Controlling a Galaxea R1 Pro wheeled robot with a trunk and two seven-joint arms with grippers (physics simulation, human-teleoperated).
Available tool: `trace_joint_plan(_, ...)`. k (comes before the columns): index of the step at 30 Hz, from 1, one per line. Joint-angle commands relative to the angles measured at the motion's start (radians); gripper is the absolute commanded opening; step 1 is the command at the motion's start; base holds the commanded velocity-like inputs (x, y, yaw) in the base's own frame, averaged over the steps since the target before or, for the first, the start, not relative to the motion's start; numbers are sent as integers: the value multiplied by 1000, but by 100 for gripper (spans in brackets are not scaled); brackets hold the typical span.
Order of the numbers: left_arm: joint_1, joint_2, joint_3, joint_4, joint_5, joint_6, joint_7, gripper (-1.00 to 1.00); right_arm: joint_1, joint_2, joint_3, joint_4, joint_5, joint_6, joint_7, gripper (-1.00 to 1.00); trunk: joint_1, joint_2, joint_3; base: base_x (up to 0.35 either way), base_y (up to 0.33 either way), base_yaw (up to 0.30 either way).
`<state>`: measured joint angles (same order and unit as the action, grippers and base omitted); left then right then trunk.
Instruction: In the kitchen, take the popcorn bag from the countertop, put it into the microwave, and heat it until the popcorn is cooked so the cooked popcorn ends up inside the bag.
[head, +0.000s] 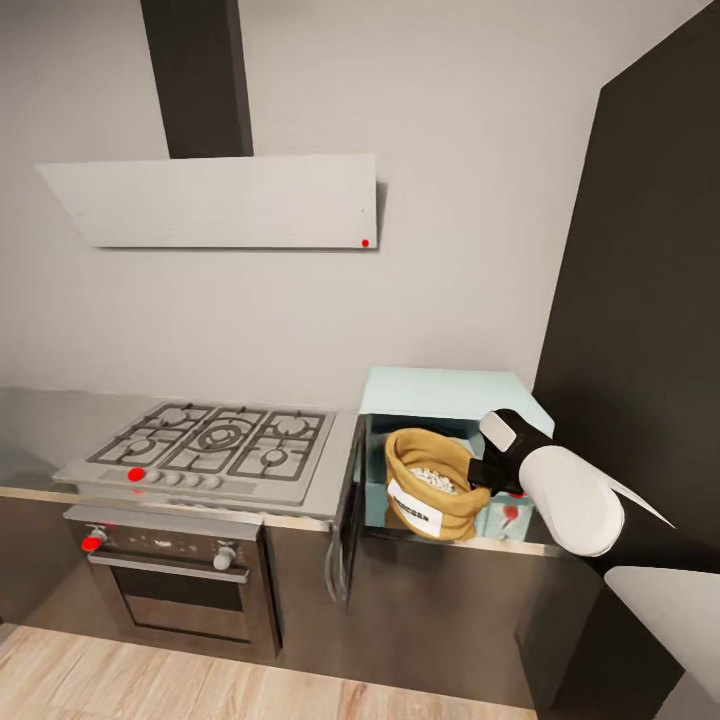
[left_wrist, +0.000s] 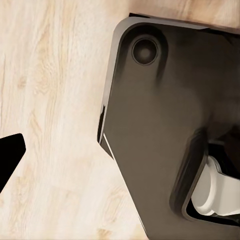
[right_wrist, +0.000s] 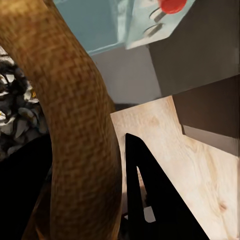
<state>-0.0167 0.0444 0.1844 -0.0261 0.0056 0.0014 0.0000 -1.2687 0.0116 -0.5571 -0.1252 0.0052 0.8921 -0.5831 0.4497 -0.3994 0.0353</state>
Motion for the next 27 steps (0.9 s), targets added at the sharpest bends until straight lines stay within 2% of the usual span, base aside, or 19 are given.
trace_joint_plan(1,0,0,4,0,1,0,0,100,0,1,-6,-2,-1,3,-6,-100,0,-1,0,5,-93,0)
trace_joint_plan(19,0,0,4,0,1,0,0,100,0,-8,-6,-5,-1,1,4,-100,0,-1,0,0,-5,0)
trace_joint_plan(27,0,-8,5,-1,1,0,0,100,0,-53,-6,-8,-2,-2,5,-100,0,-1,0,0,0,0)
